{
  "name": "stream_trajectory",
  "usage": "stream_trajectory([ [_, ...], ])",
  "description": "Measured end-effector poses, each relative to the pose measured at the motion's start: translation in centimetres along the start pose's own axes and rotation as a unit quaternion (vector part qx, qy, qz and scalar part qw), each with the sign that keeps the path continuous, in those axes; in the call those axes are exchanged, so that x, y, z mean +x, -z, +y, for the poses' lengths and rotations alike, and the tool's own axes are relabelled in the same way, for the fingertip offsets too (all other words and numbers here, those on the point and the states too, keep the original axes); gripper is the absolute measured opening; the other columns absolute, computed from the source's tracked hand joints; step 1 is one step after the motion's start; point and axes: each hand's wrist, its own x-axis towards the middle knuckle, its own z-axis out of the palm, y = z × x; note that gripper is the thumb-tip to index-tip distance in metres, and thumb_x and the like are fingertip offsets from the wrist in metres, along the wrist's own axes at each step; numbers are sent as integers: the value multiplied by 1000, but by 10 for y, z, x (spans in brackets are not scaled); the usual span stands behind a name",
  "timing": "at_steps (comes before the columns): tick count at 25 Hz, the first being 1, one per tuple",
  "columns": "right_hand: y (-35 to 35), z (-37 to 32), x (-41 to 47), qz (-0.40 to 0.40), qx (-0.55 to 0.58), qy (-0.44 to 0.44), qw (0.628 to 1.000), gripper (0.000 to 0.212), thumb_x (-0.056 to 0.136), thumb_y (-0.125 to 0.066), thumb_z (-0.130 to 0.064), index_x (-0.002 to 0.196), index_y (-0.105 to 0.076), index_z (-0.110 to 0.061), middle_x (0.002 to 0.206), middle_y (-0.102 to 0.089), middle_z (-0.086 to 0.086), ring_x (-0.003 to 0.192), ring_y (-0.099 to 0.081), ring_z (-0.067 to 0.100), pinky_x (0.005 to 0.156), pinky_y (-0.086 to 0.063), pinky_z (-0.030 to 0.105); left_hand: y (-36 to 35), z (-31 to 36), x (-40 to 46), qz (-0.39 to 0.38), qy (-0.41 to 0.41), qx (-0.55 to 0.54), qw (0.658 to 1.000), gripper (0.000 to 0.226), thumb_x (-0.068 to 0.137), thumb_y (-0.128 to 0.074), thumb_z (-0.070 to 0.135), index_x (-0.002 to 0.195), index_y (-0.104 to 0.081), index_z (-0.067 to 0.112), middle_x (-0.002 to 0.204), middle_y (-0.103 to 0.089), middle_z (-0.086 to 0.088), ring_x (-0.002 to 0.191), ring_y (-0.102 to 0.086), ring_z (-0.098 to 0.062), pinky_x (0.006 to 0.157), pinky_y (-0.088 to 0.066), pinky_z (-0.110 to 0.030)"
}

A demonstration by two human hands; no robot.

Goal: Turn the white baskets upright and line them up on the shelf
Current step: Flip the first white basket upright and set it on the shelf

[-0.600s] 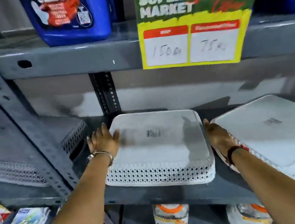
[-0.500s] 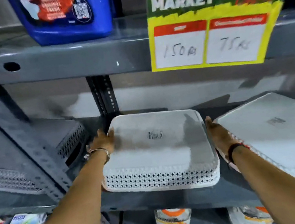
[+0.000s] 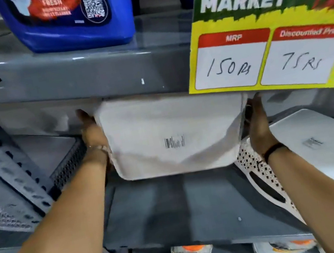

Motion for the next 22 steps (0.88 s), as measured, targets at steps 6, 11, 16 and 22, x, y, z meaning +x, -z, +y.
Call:
stream_trajectory([
  [6, 46, 9, 3, -51, -157, -86, 983, 13, 90, -52, -27, 88, -63, -21, 74, -68, -6, 73, -59, 14, 51, -49, 20, 12, 9, -25, -16, 52, 5, 999, 31, 94, -45, 28, 66, -52, 15, 32, -62, 6, 24, -56, -5, 27, -43, -11],
  [11, 55, 17, -1, -80, -440, -89, 890, 9, 76, -63, -2, 67, -64, -3, 66, -59, 11, 58, -53, 20, 50, -50, 28, 22, 2, -33, -52, 69, 251, 964, 40, 89, -53, 11, 127, -54, -1, 126, -61, -22, 76, -66, -13, 76, -52, -33],
  [16, 52, 22, -14, -133, -626, -124, 758, 13, 81, -57, 0, 69, -55, -3, 77, -64, 15, 52, -61, 17, 35, -46, 11, 28, -13, -42, -15, 56, 516, 854, 38, 94, -46, 13, 123, -56, -9, 116, -68, -22, 111, -59, -35, 92, -49, -28],
  [22, 53, 22, -17, -147, -656, -119, 731, 28, 81, -59, 2, 60, -45, -11, 55, -57, 6, 44, -59, 12, 29, -38, 9, 31, -26, -45, -34, 49, 630, 774, 29, 88, -53, 2, 112, -66, -9, 122, -63, -27, 116, -59, -36, 95, -49, -38],
])
